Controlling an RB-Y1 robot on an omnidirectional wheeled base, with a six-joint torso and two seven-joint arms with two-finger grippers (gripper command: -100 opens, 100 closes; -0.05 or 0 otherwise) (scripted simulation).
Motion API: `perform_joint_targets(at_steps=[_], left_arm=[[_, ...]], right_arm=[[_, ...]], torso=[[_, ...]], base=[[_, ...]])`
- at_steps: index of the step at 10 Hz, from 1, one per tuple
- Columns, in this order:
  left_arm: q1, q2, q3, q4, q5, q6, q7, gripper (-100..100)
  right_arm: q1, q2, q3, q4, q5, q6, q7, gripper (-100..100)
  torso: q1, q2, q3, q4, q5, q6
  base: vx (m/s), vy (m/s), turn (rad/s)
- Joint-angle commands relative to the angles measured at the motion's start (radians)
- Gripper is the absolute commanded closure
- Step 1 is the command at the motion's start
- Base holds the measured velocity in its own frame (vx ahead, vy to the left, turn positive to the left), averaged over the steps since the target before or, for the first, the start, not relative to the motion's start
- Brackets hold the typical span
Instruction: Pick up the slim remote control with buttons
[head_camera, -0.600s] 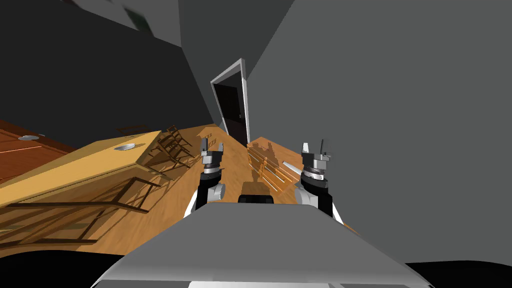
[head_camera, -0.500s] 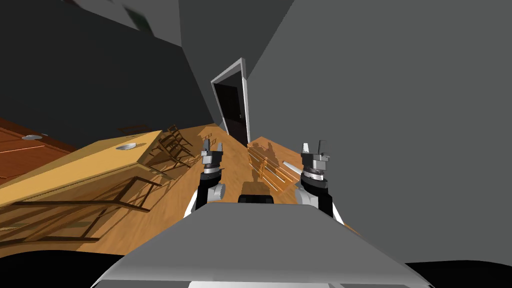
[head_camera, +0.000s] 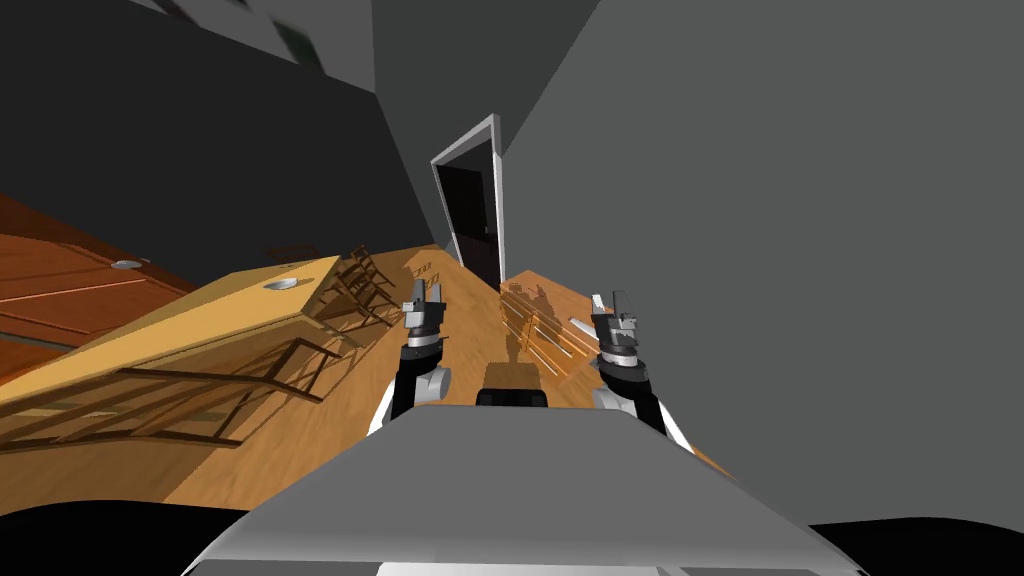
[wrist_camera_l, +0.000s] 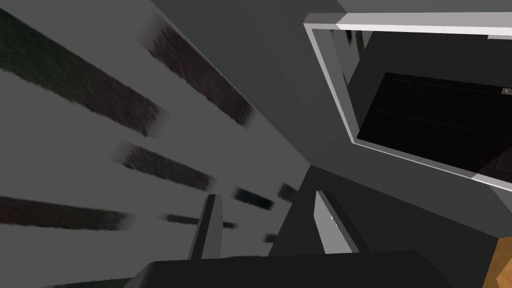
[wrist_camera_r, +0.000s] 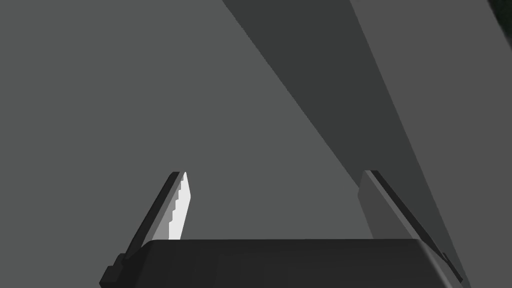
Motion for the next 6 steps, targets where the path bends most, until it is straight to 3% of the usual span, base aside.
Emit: perform_joint_targets(at_steps=[1, 6], left_arm=[[0.0, 0.0, 0.0, 0.0, 0.0, 0.0, 0.0, 0], [0.0, 0.0, 0.0, 0.0, 0.0, 0.0, 0.0, 0]], right_arm=[[0.014, -0.032, 0.012, 0.012, 0.004, -0.016, 0.006, -100], [0.072, -0.177, 0.089, 0.099, 0.036, -0.072, 0.042, -100]], torso=[[0.0, 0.0, 0.0, 0.0, 0.0, 0.0], [-0.002, -0.004, -0.002, -0.001, 0.0, 0.0]], base=[[-0.093, 0.015, 0.036], [-0.087, 0.008, 0.092]])
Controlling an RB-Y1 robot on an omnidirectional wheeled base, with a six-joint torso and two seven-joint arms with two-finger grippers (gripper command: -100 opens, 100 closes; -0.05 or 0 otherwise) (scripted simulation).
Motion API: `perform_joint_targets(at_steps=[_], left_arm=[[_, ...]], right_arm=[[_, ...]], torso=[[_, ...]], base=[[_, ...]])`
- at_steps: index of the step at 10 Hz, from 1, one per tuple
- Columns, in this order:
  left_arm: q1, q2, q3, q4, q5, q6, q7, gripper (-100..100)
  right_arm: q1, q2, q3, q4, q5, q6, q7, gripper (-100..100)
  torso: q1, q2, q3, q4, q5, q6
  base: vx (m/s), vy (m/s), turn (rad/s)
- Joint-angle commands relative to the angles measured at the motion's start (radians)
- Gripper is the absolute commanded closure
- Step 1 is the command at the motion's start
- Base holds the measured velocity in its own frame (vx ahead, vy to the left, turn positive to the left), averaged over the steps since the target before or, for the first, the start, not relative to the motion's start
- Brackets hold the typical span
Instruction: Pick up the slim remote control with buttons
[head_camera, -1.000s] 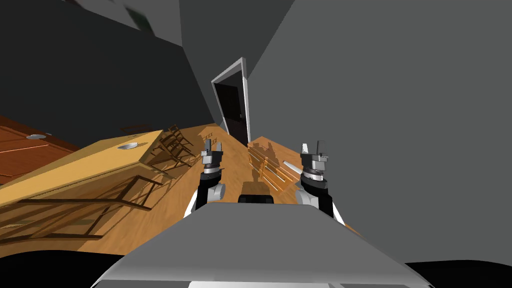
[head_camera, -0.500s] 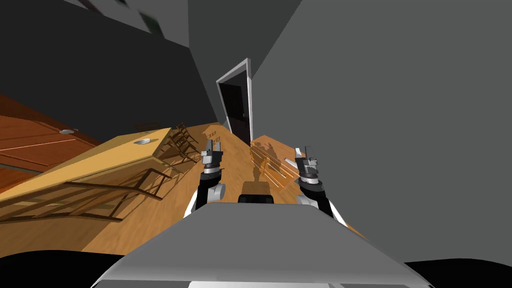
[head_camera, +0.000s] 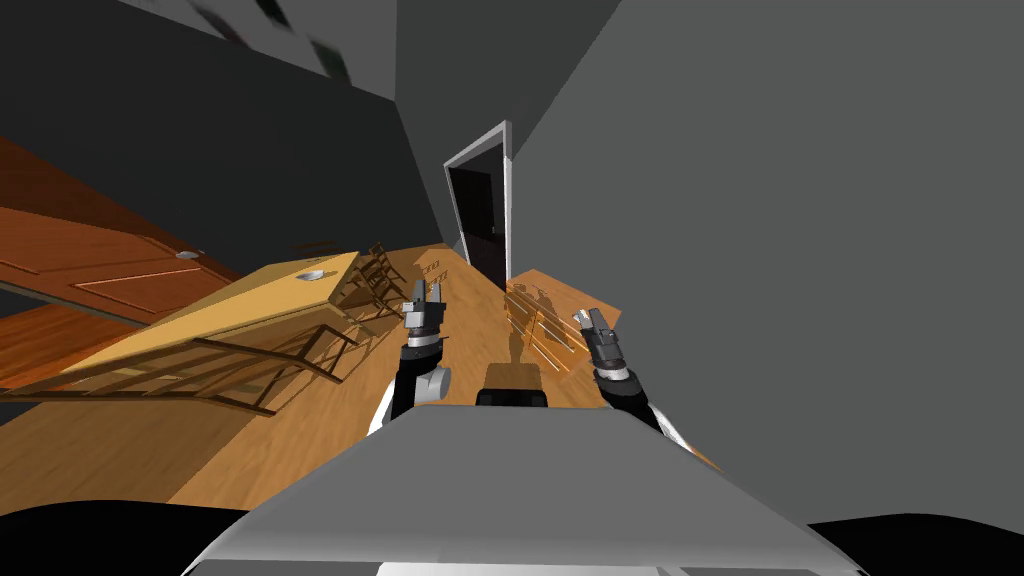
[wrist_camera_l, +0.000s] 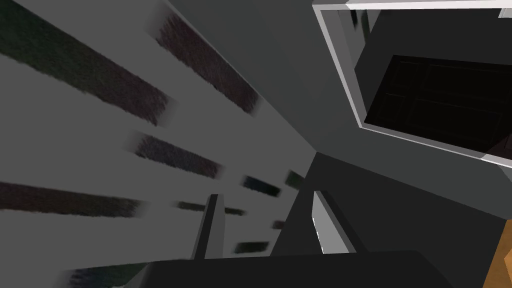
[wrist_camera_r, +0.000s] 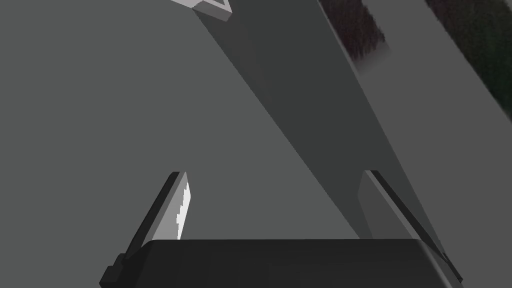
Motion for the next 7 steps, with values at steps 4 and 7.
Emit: perform_joint_targets(at_steps=[4, 7], left_arm=[[0.0, 0.0, 0.0, 0.0, 0.0, 0.0, 0.0, 0], [0.0, 0.0, 0.0, 0.0, 0.0, 0.0, 0.0, 0]], right_arm=[[0.052, -0.129, 0.081, 0.11, 0.039, -0.05, 0.037, -100], [0.076, -0.211, 0.128, 0.179, 0.065, -0.071, 0.056, -100]], torso=[[0.0, -0.002, -0.001, 0.0, 0.0, 0.0], [0.0, -0.005, -0.002, -0.001, 0.0, 0.0]], base=[[-0.08, 0.01, 0.117], [-0.037, 0.012, 0.116]])
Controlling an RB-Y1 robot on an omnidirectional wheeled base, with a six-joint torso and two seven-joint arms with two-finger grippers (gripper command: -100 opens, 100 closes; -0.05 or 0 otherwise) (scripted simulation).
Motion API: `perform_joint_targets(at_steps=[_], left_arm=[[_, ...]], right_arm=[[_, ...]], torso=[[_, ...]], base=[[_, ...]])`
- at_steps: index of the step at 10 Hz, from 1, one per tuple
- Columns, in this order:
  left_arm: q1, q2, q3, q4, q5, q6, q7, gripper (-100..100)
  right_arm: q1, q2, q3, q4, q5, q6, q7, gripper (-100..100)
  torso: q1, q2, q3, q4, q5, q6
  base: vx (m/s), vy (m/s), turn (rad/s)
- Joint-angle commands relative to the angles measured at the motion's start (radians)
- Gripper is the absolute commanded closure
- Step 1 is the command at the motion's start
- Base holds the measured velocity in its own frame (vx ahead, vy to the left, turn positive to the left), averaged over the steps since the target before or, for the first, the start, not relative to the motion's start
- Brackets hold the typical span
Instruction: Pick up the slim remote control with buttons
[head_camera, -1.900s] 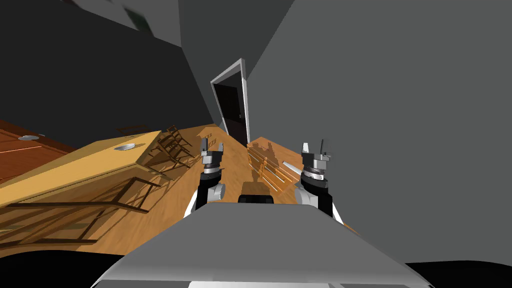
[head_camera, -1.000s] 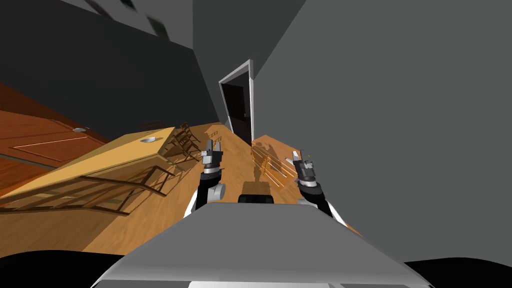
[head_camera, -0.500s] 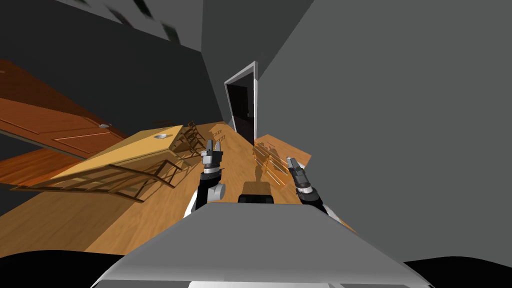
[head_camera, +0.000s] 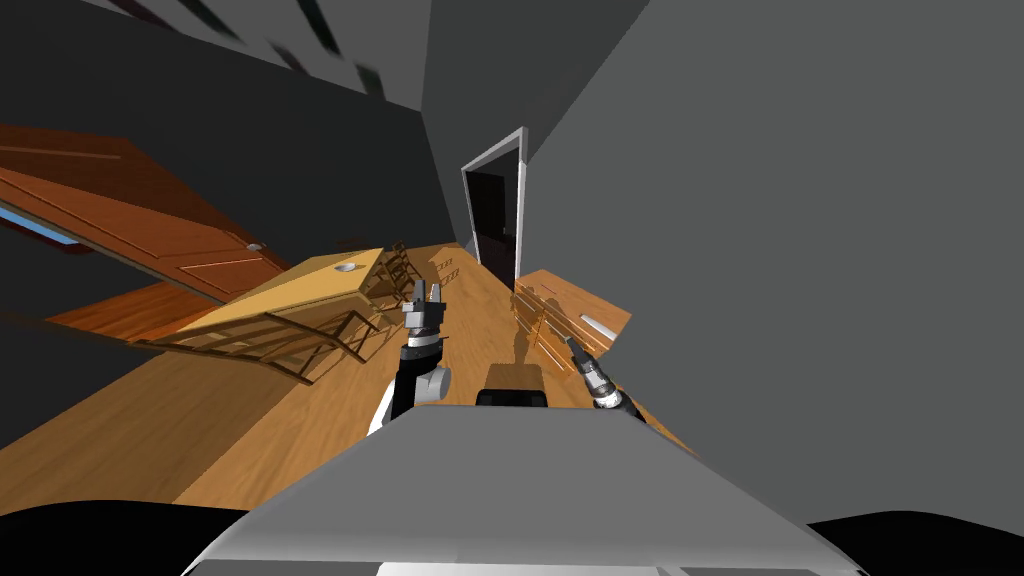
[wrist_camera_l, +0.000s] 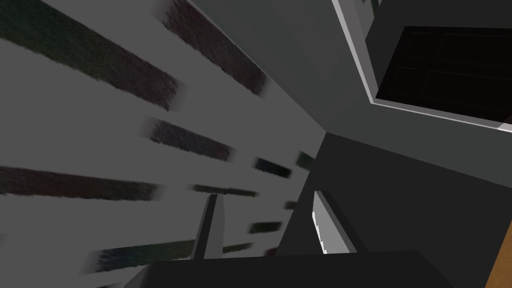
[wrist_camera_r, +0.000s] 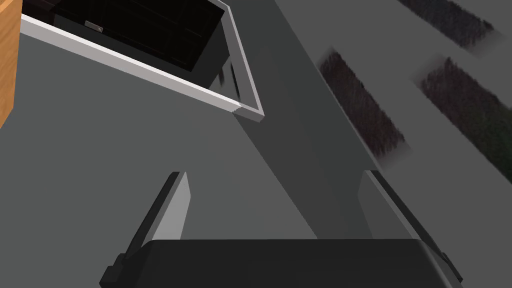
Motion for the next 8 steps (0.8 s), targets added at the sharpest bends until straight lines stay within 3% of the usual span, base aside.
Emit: perform_joint_targets(at_steps=[1, 4, 5, 7, 8], left_arm=[[0.0, 0.0, 0.0, 0.0, 0.0, 0.0, 0.0, 0], [0.0, 0.0, 0.0, 0.0, 0.0, 0.0, 0.0, 0], [0.0, 0.0, 0.0, 0.0, 0.0, 0.0, 0.0, 0], [0.0, 0.0, 0.0, 0.0, 0.0, 0.0, 0.0, 0], [0.0, 0.0, 0.0, 0.0, 0.0, 0.0, 0.0, 0]], right_arm=[[-0.002, -0.026, 0.012, 0.04, 0.006, -0.011, 0.006, -100], [0.018, -0.105, 0.063, 0.123, 0.036, -0.026, 0.023, -100], [0.018, -0.107, 0.063, 0.123, 0.036, -0.026, 0.023, -100], [0.035, -0.174, 0.115, 0.203, 0.068, -0.034, 0.038, -100], [0.035, -0.192, 0.115, 0.216, 0.068, -0.034, 0.038, -100]], torso=[[0.0, 0.0, 0.0, 0.0, 0.0, 0.0], [-0.001, -0.002, -0.001, 0.0, 0.0, 0.0], [-0.001, -0.003, -0.001, -0.001, 0.0, 0.0], [-0.001, -0.004, -0.002, -0.001, 0.0, 0.0], [-0.001, -0.005, -0.003, -0.001, 0.0, 0.0]], base=[[-0.026, 0.005, 0.057], [-0.004, 0.004, 0.094], [0.005, 0.0, 0.054], [0.023, 0.0, 0.154], [0.028, -0.008, 0.043]])
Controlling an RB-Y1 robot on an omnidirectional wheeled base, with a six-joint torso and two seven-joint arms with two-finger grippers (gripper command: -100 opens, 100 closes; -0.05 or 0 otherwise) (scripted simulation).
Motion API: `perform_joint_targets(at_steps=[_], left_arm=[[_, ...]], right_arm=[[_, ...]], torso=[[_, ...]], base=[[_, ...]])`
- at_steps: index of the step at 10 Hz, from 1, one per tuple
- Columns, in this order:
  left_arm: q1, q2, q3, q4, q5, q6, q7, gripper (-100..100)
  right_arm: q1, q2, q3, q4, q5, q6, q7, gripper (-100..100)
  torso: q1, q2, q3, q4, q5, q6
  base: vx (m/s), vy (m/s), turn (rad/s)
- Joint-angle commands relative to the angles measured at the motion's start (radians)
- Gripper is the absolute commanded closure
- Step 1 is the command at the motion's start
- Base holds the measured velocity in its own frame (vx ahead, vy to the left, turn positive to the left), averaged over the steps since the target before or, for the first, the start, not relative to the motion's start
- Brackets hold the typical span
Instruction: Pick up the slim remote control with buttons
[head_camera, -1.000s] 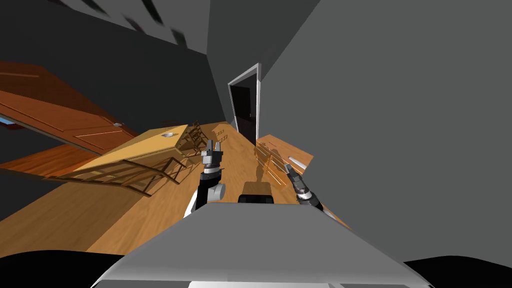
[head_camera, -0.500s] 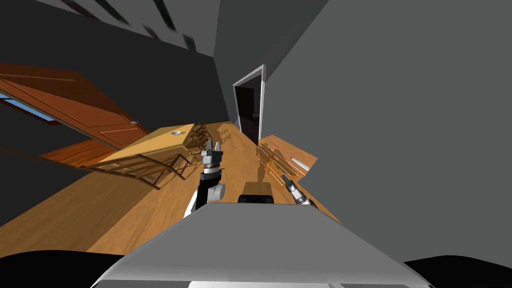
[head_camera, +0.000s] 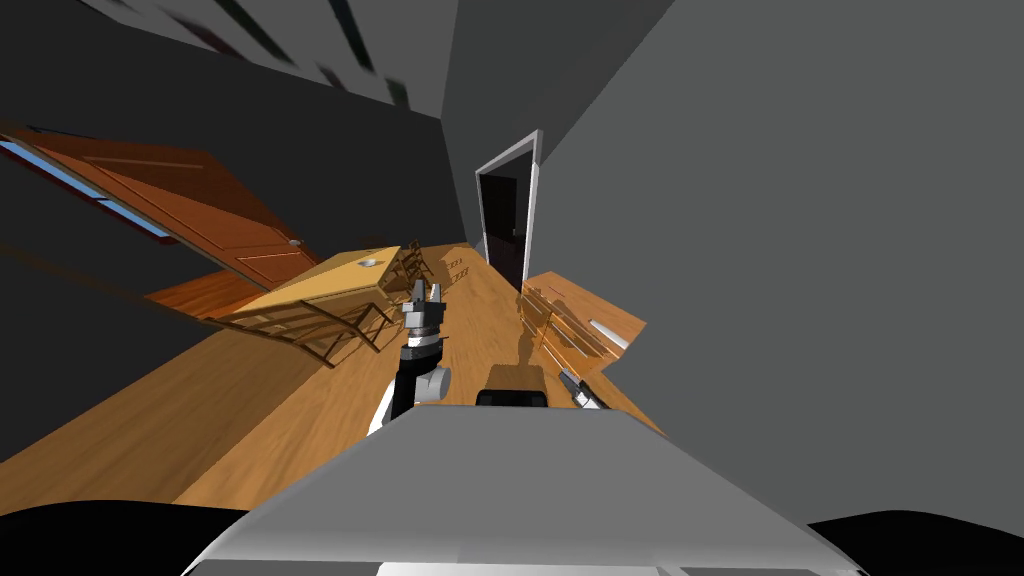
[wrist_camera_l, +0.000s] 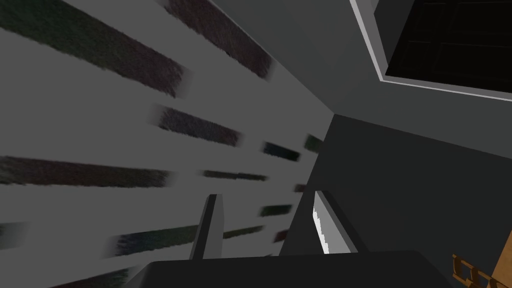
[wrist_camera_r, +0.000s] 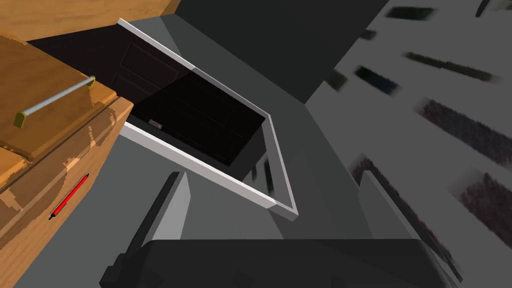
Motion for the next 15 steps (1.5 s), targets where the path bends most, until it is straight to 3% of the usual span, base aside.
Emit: perform_joint_targets(at_steps=[1, 2, 4, 5, 6, 7, 8, 9, 10, 11, 12, 13, 14, 15], left_arm=[[0.0, 0.0, 0.0, 0.0, 0.0, 0.0, 0.0, 0], [0.0, 0.0, 0.0, 0.0, 0.0, 0.0, 0.0, 0], [0.0, 0.0, 0.0, 0.0, 0.0, 0.0, 0.0, 0], [0.0, 0.0, 0.0, 0.0, 0.0, 0.0, 0.0, 0], [0.0, 0.0, 0.0, 0.0, 0.0, 0.0, 0.0, 0], [0.0, 0.0, 0.0, 0.0, 0.0, 0.0, 0.0, 0], [0.0, 0.0, 0.0, 0.0, 0.0, 0.0, 0.0, 0], [0.0, 0.0, 0.0, 0.0, 0.0, 0.0, 0.0, 0], [0.0, 0.0, 0.0, 0.0, 0.0, 0.0, 0.0, 0], [0.0, 0.0, 0.0, 0.0, 0.0, 0.0, 0.0, 0], [0.0, 0.0, 0.0, 0.0, 0.0, 0.0, 0.0, 0], [0.0, 0.0, 0.0, 0.0, 0.0, 0.0, 0.0, 0], [0.0, 0.0, 0.0, 0.0, 0.0, 0.0, 0.0, 0], [0.0, 0.0, 0.0, 0.0, 0.0, 0.0, 0.0, 0]], right_arm=[[0.021, -0.05, 0.029, 0.05, 0.02, -0.004, 0.011, -100], [0.021, -0.061, 0.029, 0.051, 0.02, -0.004, 0.011, -100], [0.031, -0.128, 0.082, 0.143, 0.056, -0.003, 0.023, -100], [0.031, -0.15, 0.082, 0.153, 0.056, -0.003, 0.023, -100], [0.035, -0.174, 0.109, 0.205, 0.074, 0.0, 0.028, -100], [0.035, -0.194, 0.109, 0.205, 0.074, 0.0, 0.028, -100], [0.038, -0.218, 0.134, 0.258, 0.092, 0.004, 0.033, -100], [0.038, -0.238, 0.134, 0.258, 0.092, 0.004, 0.033, -100], [0.04, -0.272, 0.157, 0.311, 0.11, 0.01, 0.037, -100], [0.04, -0.282, 0.157, 0.311, 0.11, 0.01, 0.037, -100], [0.041, -0.323, 0.179, 0.364, 0.128, 0.017, 0.04, -100], [0.041, -0.327, 0.179, 0.364, 0.128, 0.017, 0.04, -100], [0.042, -0.367, 0.198, 0.418, 0.146, 0.026, 0.043, -100], [0.042, -0.372, 0.198, 0.418, 0.146, 0.026, 0.043, -100]], torso=[[0.0, 0.0, 0.0, 0.0, 0.0, 0.0], [0.0, 0.0, 0.0, 0.0, 0.0, 0.0], [0.0, -0.001, -0.001, 0.0, 0.0, 0.0], [0.0, -0.003, -0.002, -0.001, 0.0, -0.001], [0.0, -0.003, -0.002, -0.001, 0.0, 0.0], [0.0, -0.003, -0.002, -0.001, 0.0, 0.0], [0.0, -0.002, -0.001, 0.0, 0.0, 0.0], [0.0, -0.003, -0.002, -0.001, 0.0, 0.0], [0.0, -0.003, -0.002, -0.001, 0.0, 0.0], [0.0, -0.004, -0.002, -0.001, 0.0, 0.0], [0.001, -0.004, -0.002, -0.001, 0.0, 0.0], [0.001, -0.004, -0.002, -0.001, 0.0, 0.0], [0.001, -0.003, -0.002, -0.001, 0.0, 0.0], [0.001, -0.005, -0.003, -0.001, 0.0, -0.001]], base=[[0.038, 0.0, 0.091], [0.037, -0.005, 0.047], [0.06, -0.001, 0.122], [0.065, -0.009, 0.074], [0.065, -0.013, 0.09], [0.055, -0.011, 0.042], [0.07, -0.012, 0.099], [0.063, -0.006, 0.056], [0.095, 0.001, 0.099], [0.077, -0.004, 0.043], [0.08, 0.0, 0.086], [0.073, 0.002, 0.049], [0.098, 0.004, 0.08], [0.098, 0.0, 0.045]])
